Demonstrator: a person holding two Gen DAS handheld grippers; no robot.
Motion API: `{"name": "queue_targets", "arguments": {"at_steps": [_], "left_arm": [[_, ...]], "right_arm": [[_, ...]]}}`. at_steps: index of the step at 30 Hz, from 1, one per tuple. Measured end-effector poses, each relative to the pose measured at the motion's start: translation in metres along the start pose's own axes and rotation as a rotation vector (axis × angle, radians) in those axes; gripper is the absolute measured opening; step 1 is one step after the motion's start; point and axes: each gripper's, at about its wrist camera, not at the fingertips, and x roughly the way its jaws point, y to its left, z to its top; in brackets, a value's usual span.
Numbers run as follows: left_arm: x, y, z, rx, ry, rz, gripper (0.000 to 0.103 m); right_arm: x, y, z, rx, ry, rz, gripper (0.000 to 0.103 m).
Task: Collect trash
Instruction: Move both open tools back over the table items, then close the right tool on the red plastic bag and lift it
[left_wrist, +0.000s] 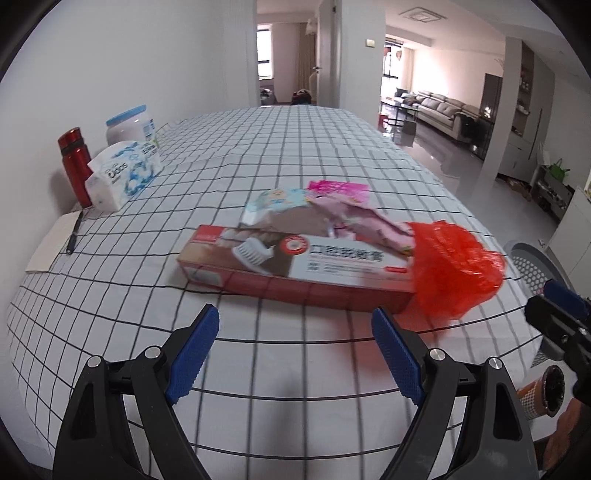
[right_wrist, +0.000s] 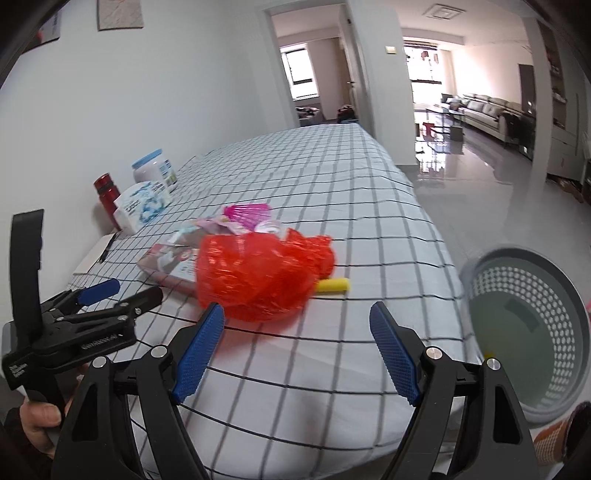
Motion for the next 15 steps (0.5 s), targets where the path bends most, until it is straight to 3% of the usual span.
{"name": "queue_targets", "arguments": {"at_steps": [7,15], "left_arm": [[0.011,0.025,-0.004,-0.057,0.026,0.011,0.083],[0.014,0.034,-0.006,-0.078,0.027,0.01,0.083]], "right_arm": [[0.014,0.024,0.012,-0.051,-0.008,0.026,0.082],[0.048,0.045,0.02,-0.113,0.018,-0.028,0.085]]}}
